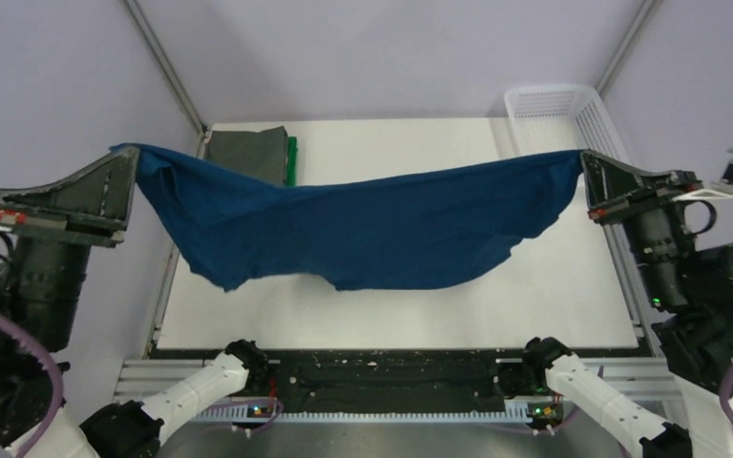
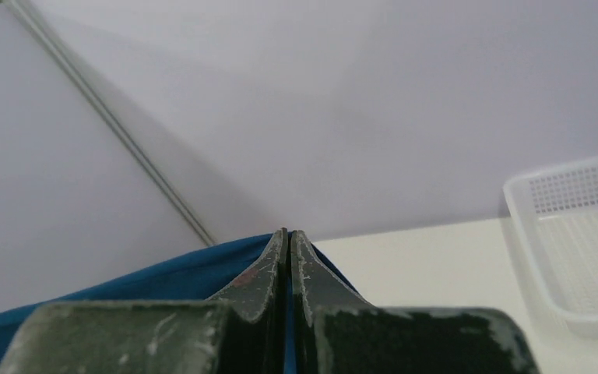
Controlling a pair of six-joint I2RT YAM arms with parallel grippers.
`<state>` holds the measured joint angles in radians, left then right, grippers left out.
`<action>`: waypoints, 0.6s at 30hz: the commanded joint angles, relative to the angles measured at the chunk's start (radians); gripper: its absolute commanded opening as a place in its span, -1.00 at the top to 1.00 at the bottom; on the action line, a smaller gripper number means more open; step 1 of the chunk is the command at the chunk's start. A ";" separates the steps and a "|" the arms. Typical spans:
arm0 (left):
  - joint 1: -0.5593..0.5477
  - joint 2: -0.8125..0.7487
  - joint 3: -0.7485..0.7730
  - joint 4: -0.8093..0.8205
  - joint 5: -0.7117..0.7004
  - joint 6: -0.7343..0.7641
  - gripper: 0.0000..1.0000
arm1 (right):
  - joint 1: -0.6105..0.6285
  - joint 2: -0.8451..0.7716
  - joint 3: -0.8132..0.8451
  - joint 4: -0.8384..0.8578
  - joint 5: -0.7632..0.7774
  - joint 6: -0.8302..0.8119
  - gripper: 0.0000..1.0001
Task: Fold and stack the t-shirts
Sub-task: Flatten out the tshirt
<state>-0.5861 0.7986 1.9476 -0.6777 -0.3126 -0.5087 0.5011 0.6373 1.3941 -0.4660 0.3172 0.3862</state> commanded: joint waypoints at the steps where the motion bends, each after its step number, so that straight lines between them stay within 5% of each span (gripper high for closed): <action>1: -0.002 0.018 0.099 0.059 0.127 0.037 1.00 | 0.000 -0.023 0.130 -0.016 -0.120 -0.053 1.00; 10: 0.011 0.164 0.334 0.050 0.276 0.035 1.00 | 0.000 -0.026 0.244 -0.037 -0.188 -0.075 1.00; 18: 0.012 0.218 0.103 0.101 -0.091 0.143 1.00 | -0.001 -0.015 0.099 -0.025 0.073 -0.101 1.00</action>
<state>-0.5785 0.9440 2.1895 -0.6342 -0.1703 -0.4458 0.5011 0.6064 1.5761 -0.4976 0.2211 0.3195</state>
